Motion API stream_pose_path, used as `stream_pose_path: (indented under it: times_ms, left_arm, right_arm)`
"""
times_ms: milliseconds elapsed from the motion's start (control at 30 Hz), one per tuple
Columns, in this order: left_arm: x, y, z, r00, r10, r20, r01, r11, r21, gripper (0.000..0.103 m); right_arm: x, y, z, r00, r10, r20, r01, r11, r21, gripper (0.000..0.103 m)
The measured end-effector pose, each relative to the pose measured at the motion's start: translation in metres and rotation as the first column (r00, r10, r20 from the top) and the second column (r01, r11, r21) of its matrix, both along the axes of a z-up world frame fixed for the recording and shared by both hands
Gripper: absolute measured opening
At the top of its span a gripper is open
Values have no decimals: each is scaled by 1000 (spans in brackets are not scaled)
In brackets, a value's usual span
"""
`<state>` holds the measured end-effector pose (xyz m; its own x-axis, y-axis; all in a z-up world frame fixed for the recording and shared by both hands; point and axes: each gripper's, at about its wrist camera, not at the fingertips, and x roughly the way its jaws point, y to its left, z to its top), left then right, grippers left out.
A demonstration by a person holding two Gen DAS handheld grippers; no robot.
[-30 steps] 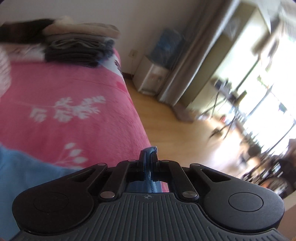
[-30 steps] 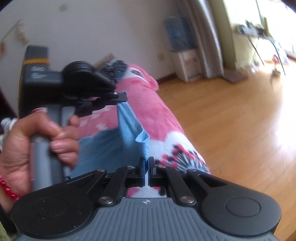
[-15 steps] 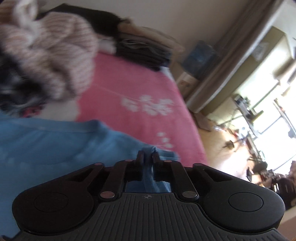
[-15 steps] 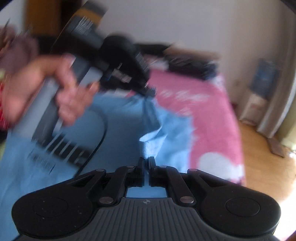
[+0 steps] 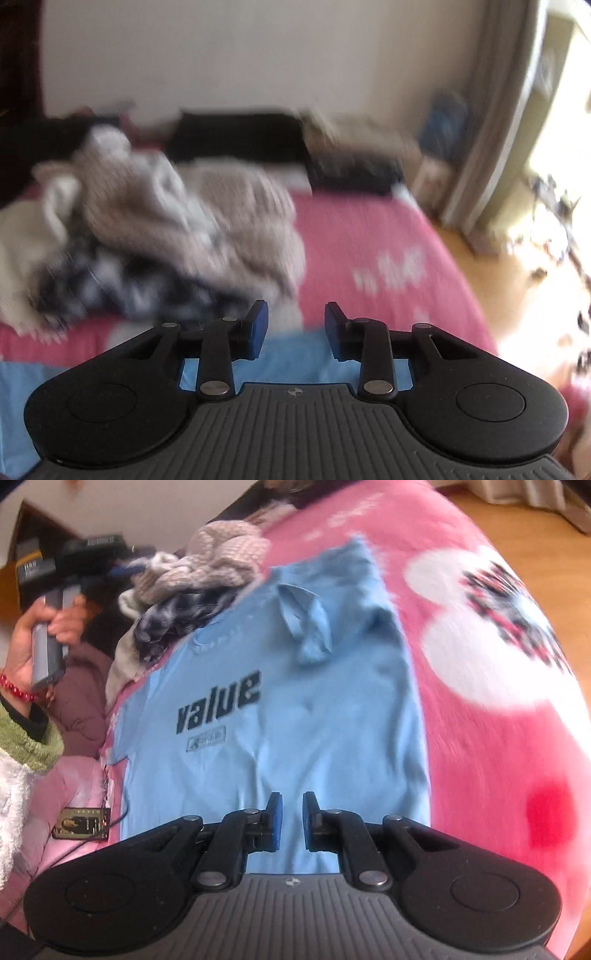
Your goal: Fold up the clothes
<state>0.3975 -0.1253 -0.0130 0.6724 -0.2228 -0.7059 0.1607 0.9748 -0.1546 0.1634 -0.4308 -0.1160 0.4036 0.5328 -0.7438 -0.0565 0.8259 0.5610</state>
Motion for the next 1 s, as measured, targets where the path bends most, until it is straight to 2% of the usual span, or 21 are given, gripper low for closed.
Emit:
stream_pose_path:
  times_ms: [67, 167, 200, 233, 267, 467, 633, 800, 900, 1000]
  left_arm:
    - [-8, -19, -27, 998, -60, 0, 60, 998, 32, 33]
    - [-15, -49, -63, 989, -139, 49, 131, 981, 142, 33]
    - [-15, -56, -71, 984, -168, 51, 157, 973, 170, 33]
    - [-16, -62, -79, 979, -198, 51, 184, 963, 196, 33]
    - [-16, -66, -83, 973, -226, 53, 210, 956, 205, 33]
    - [-15, -77, -102, 931, -354, 87, 331, 921, 206, 33]
    - [-6, -85, -121, 922, -379, 80, 353, 907, 230, 33]
    - [-4, -88, -130, 915, -391, 101, 355, 899, 257, 33]
    - [-6, -90, -134, 907, -404, 117, 361, 891, 276, 33]
    - [-10, -90, -135, 903, -407, 139, 356, 889, 289, 33]
  right_arm:
    - [-4, 3, -1, 998, -51, 37, 51, 999, -19, 12]
    - [3, 15, 6, 985, -95, 143, 111, 988, -106, 15]
    - [8, 21, 9, 978, -104, 181, 130, 982, -139, 19]
    - [13, 28, 12, 969, -111, 220, 150, 974, -171, 29]
    - [20, 35, 15, 960, -121, 251, 174, 964, -200, 34]
    - [59, 71, 10, 937, -149, 317, 246, 924, -293, 34]
    - [85, 84, -2, 927, -160, 340, 277, 902, -331, 34]
    - [96, 96, -10, 928, -101, 358, 246, 889, -387, 32]
    - [100, 102, -19, 934, -71, 351, 226, 877, -424, 26]
    - [100, 103, -23, 934, -63, 352, 228, 864, -449, 13]
